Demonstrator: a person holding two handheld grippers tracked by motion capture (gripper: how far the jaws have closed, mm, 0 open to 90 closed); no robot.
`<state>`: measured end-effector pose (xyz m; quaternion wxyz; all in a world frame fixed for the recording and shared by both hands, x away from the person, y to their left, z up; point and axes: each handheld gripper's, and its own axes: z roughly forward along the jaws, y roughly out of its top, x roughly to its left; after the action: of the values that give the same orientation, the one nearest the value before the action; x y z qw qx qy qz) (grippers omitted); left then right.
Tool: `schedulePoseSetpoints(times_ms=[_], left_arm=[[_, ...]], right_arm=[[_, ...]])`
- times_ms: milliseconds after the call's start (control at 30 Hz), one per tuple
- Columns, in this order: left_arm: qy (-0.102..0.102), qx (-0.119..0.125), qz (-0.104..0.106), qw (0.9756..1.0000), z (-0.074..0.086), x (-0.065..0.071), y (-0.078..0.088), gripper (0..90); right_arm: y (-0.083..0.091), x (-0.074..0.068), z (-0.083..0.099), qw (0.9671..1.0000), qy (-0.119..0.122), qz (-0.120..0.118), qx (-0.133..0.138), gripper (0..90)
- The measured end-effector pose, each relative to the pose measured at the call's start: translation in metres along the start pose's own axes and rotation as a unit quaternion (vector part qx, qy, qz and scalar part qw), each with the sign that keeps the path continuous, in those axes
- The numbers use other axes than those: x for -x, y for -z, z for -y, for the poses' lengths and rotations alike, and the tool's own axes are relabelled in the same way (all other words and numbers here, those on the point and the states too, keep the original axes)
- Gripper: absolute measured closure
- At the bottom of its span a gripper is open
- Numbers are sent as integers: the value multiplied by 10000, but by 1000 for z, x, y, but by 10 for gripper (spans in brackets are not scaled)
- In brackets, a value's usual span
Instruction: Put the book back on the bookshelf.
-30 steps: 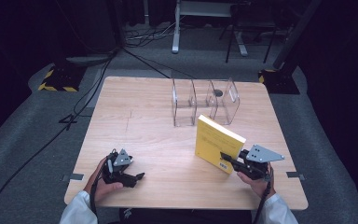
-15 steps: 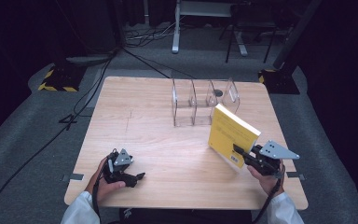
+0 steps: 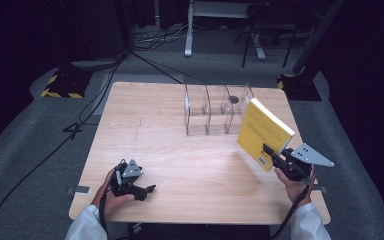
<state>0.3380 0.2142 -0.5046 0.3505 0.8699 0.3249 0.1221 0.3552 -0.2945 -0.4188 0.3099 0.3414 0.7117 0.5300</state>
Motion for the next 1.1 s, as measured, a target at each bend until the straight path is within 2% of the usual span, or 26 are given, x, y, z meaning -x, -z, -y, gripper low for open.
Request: schedulePoseSetpoints(times_ms=[300,500,667,767,1100], left_arm=[[1,2,4,10000,0,0,0,152],[0,1,6,10000,0,0,0,152],[-2,2,3,10000,0,0,0,152],[-1,0,5,10000,0,0,0,152],[-9,-8,8,10000,0,0,0,152]], right_arm=[[-13,4,-10,9999,3,142,39,766],[-26,10,-27,9995,-59,296,102,766],[-36,13,-36,9990,-17,436,64,767],[-42,15,-40,9987,-69,494,80,767],[-70,16,-49,9978,-74,651,19,767]])
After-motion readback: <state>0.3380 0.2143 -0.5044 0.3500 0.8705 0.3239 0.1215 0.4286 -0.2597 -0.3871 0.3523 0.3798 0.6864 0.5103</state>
